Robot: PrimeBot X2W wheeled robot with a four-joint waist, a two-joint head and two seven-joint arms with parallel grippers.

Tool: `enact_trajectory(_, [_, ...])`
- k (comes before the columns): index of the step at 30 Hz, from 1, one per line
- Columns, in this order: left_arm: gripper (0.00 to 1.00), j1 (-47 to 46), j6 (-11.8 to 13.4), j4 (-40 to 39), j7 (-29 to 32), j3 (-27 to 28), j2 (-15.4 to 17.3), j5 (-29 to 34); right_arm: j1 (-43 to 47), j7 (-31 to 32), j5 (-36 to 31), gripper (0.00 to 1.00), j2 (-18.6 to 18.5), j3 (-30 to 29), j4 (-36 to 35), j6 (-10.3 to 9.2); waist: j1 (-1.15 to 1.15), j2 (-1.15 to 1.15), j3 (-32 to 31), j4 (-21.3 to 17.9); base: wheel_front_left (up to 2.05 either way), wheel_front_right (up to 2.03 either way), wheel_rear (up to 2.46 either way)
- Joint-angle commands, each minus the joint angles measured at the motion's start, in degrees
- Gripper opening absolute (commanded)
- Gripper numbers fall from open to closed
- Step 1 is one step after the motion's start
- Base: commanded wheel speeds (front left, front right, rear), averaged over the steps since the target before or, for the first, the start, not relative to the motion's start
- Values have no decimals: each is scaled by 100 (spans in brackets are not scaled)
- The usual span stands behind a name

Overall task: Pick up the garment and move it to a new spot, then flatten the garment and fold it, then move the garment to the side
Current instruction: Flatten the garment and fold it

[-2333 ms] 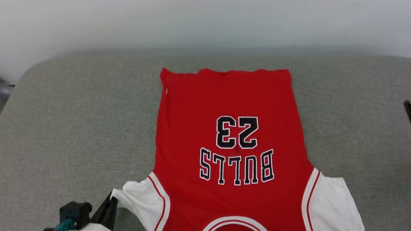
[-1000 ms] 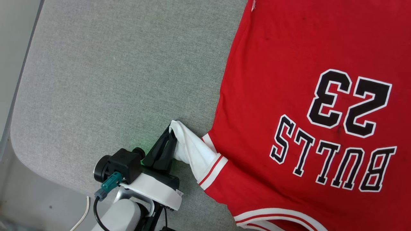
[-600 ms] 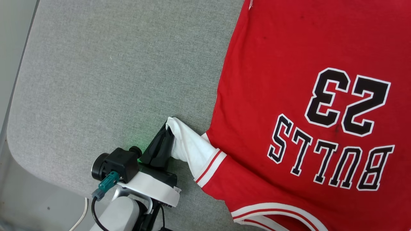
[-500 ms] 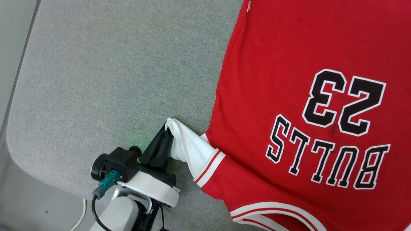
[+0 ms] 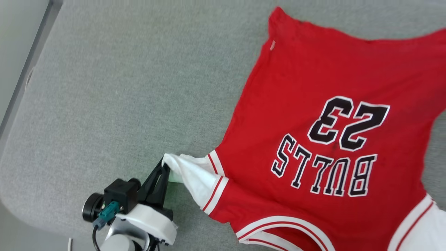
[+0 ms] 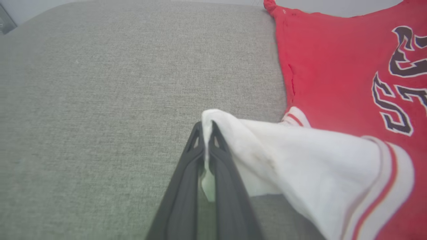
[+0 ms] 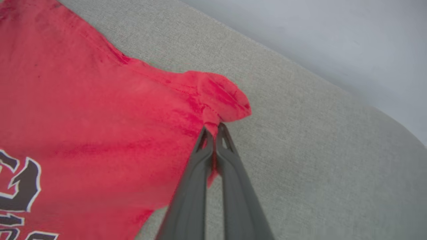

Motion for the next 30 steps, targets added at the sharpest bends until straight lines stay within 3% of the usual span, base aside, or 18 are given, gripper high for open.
enact_trajectory(1, [0, 105, 41, 8, 15, 29, 51, -14, 239, -118, 124, 0, -119, 34, -84, -5, 0, 0, -360, -246, 0, 0, 0])
enact_trajectory(10, [0, 590, 182, -114, 155, 75, 274, -93, 1971, -741, 785, 0, -746, -105, -649, -5, 0, 0, -1103, -621, 0, 0, 0])
enact_trajectory(15, [0, 877, 293, -203, 212, 116, 365, -145, 3181, -845, 998, 0, -778, -586, -1003, -5, 0, 0, -1438, -811, 0, 0, 0])
enact_trajectory(20, [0, 1098, 358, -290, 262, 112, 439, -175, 4515, -856, 1037, 0, -529, -1232, -1146, -5, 0, 0, -1656, -920, 0, 0, 0])
enact_trajectory(30, [0, 1189, 427, -401, 322, 120, 538, -203, 6546, -587, 687, 0, 459, -2031, -1246, -6, 0, 0, -1744, -1051, 0, 0, 0])
